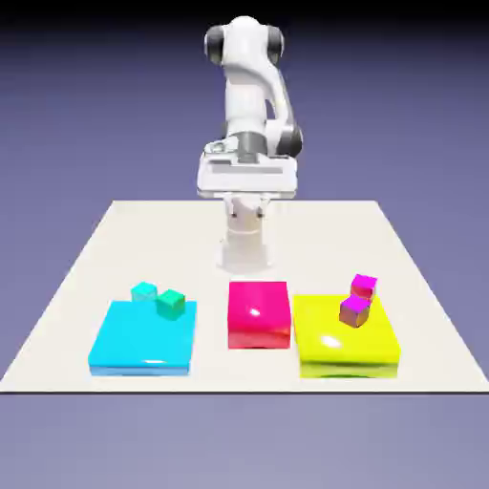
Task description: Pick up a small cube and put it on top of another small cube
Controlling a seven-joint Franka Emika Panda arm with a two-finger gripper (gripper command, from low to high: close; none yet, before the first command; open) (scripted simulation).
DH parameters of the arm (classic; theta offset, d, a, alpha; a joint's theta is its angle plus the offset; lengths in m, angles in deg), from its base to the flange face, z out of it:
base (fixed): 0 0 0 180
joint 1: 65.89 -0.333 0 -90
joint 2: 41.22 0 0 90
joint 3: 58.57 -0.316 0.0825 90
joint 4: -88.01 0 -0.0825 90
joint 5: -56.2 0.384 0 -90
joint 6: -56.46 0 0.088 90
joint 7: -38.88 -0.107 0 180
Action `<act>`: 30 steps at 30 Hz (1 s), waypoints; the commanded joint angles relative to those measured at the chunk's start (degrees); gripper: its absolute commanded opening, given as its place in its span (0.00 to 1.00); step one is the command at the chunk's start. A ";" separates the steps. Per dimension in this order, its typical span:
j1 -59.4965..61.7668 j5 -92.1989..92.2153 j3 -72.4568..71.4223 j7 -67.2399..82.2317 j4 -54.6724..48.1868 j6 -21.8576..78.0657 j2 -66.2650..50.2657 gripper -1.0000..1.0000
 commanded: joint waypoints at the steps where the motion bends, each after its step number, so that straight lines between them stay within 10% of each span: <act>1: -0.26 -2.02 1.92 2.50 0.07 0.35 0.24 0.50; 30: -7.79 -60.60 57.57 74.76 2.13 10.43 7.33 0.50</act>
